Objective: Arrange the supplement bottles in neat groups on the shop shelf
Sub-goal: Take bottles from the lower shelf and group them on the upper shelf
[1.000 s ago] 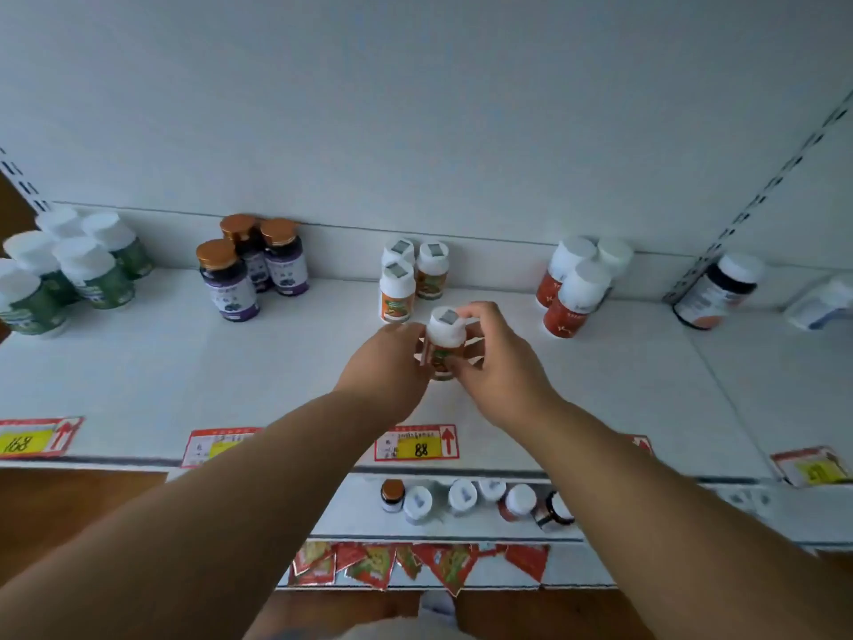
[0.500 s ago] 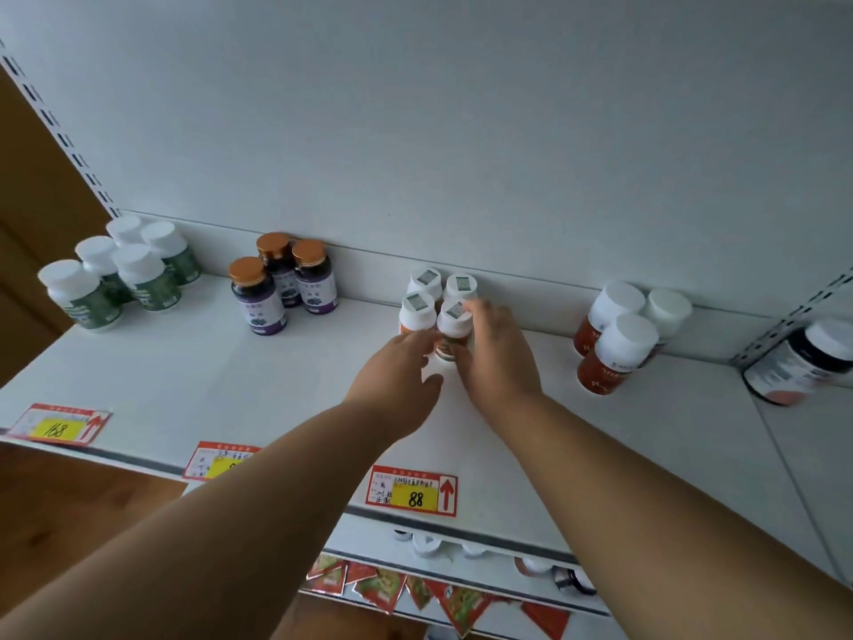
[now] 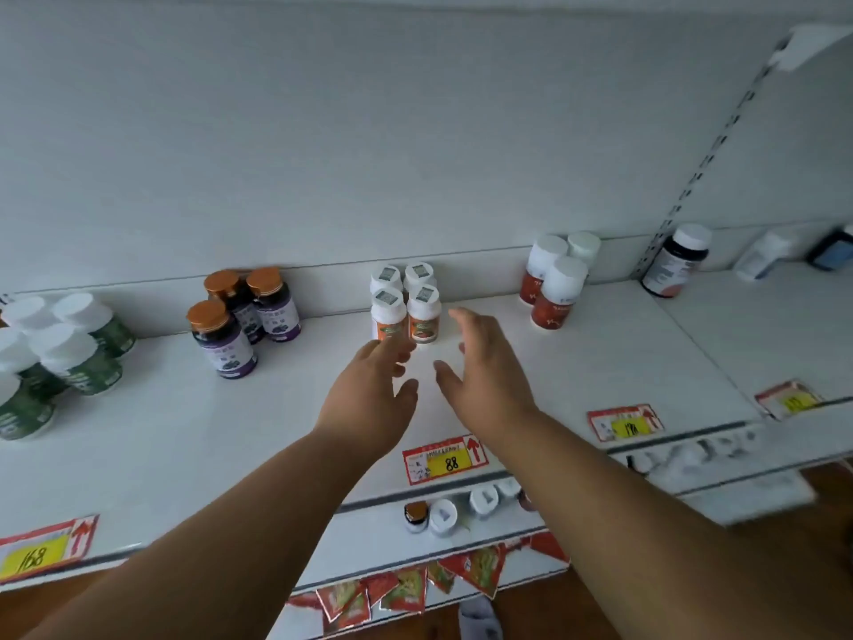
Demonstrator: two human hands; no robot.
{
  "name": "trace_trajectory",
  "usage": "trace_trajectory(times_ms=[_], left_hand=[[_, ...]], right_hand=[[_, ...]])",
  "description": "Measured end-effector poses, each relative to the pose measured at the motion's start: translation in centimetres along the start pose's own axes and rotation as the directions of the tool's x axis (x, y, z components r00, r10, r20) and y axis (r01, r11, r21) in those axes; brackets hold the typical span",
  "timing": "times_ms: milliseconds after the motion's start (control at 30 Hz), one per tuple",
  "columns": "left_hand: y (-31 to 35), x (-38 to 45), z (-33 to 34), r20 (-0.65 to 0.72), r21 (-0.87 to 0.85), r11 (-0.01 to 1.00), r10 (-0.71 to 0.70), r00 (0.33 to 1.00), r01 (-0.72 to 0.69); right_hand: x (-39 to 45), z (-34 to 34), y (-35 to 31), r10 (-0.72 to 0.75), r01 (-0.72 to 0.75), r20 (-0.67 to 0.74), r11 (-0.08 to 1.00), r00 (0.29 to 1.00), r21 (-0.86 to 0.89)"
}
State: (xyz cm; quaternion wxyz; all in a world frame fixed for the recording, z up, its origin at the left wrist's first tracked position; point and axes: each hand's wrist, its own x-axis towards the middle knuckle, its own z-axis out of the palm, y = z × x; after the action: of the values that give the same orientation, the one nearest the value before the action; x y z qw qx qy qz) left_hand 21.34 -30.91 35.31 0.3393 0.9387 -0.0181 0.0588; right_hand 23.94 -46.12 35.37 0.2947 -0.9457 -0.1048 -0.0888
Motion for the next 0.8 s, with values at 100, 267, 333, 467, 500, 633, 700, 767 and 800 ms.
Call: trace_trajectory(times_ms=[100, 267, 333, 467, 500, 633, 700, 767, 800], left_hand=[[-1.0, -2.2, -1.8, 0.062, -0.016, 0.993, 0.122, 0.991, -0.121], [-2.6, -7.6, -5.0, 0.071, -0.036, 0.968, 0.249, 0.966, -0.247], [-3.6, -10.6, -5.7, 0.089, -0.06, 0.968, 0.248, 0.965, -0.243], [-6.3, -16.3, -4.4, 0.174, -0.085, 0.978, 0.205, 0.963, -0.193], [-7.1, -17.4, -3.2, 0.197, -0.072, 0.986, 0.162, 0.967, -0.151], [-11.3, -20.1, 2.9, 0.293, -0.026, 0.998, -0.052, 0.955, 0.063], [-13.6, -20.0, 6.2, 0.332, -0.006, 0.994, -0.104, 0.938, 0.112], [-16.3, -19.4, 9.3, 0.344, 0.014, 0.988, -0.149, 0.927, 0.154], [-17.7, -19.0, 10.7, 0.34, 0.023, 0.984, -0.173, 0.924, 0.176]], right_hand=[[-3.8, 0.2, -2.2, 0.068, -0.064, -0.086, 0.997, 0.994, 0.045], [-10.9, 0.4, -6.6, 0.124, -0.108, -0.149, 0.988, 0.981, 0.114], [-13.9, 0.9, -7.7, 0.127, -0.105, -0.148, 0.983, 0.981, 0.15], [-19.4, 4.4, -7.3, 0.173, -0.161, -0.047, 0.967, 0.984, 0.198], [-20.2, 5.7, -6.5, 0.178, -0.171, -0.02, 0.965, 0.984, 0.198], [-21.9, 11.5, -3.2, 0.227, -0.237, 0.071, 0.952, 0.971, 0.194], [-21.9, 14.9, -1.2, 0.251, -0.272, 0.123, 0.941, 0.96, 0.203], [-21.2, 18.7, 0.8, 0.272, -0.3, 0.155, 0.932, 0.95, 0.203], [-20.9, 20.7, 1.8, 0.285, -0.315, 0.168, 0.929, 0.944, 0.196]])
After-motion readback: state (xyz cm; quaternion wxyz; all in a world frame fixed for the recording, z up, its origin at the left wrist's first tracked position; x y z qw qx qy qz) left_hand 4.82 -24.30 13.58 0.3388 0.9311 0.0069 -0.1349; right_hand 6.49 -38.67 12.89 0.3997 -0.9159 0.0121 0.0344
